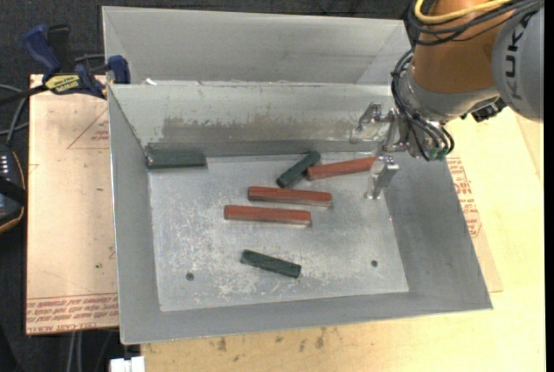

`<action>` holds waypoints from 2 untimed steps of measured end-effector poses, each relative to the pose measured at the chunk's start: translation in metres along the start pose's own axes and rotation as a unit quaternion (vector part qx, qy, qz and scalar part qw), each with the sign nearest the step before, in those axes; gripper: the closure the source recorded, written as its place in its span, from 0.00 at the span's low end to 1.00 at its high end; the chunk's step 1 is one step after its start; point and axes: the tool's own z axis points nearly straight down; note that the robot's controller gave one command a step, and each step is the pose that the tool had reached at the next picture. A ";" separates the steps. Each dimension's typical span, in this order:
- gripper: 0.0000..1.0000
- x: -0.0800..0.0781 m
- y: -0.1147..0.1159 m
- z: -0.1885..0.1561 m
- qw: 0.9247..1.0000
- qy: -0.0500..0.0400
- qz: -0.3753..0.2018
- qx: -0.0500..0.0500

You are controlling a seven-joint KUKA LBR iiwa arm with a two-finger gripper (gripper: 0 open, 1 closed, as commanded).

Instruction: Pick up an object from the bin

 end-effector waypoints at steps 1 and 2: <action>0.00 0.000 0.000 0.000 1.000 0.000 0.000 0.000; 0.00 -0.021 0.023 0.048 1.000 -0.004 -0.024 0.001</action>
Offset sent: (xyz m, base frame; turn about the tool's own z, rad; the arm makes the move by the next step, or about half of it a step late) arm 0.0330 0.0448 -0.0947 -0.0898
